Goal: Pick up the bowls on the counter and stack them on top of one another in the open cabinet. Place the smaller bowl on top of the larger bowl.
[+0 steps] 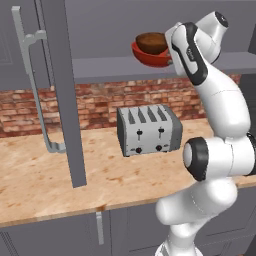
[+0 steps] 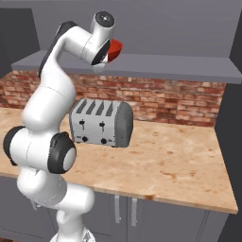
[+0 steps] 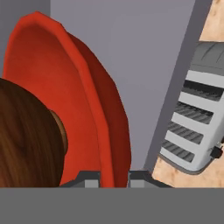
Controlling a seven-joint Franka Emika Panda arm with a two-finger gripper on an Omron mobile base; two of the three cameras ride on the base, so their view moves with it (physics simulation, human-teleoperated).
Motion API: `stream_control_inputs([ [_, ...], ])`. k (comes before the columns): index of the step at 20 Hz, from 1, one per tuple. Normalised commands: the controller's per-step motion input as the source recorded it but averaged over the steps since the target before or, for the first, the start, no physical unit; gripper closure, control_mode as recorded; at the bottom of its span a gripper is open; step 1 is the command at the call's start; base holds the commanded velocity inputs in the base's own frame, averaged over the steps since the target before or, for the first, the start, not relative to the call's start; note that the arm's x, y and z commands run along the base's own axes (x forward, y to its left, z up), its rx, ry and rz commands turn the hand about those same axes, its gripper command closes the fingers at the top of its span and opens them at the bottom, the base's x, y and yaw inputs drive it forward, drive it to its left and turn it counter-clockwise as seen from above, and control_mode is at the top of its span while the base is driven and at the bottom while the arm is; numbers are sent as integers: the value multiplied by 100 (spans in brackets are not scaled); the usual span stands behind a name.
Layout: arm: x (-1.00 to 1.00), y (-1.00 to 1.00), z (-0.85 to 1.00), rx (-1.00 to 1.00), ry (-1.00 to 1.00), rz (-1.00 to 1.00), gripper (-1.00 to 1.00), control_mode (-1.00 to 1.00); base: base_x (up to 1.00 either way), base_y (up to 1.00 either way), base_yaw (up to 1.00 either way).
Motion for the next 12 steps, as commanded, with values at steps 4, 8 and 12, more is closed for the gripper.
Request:
stream_control_inputs([
  [4, 39, 1, 0, 0, 0, 0, 100, -100, 0, 0, 0],
  [8, 37, 0, 0, 0, 0, -1, 100, -100, 0, 0, 0],
  [12, 35, 0, 0, 0, 0, -1, 100, -100, 0, 0, 0],
])
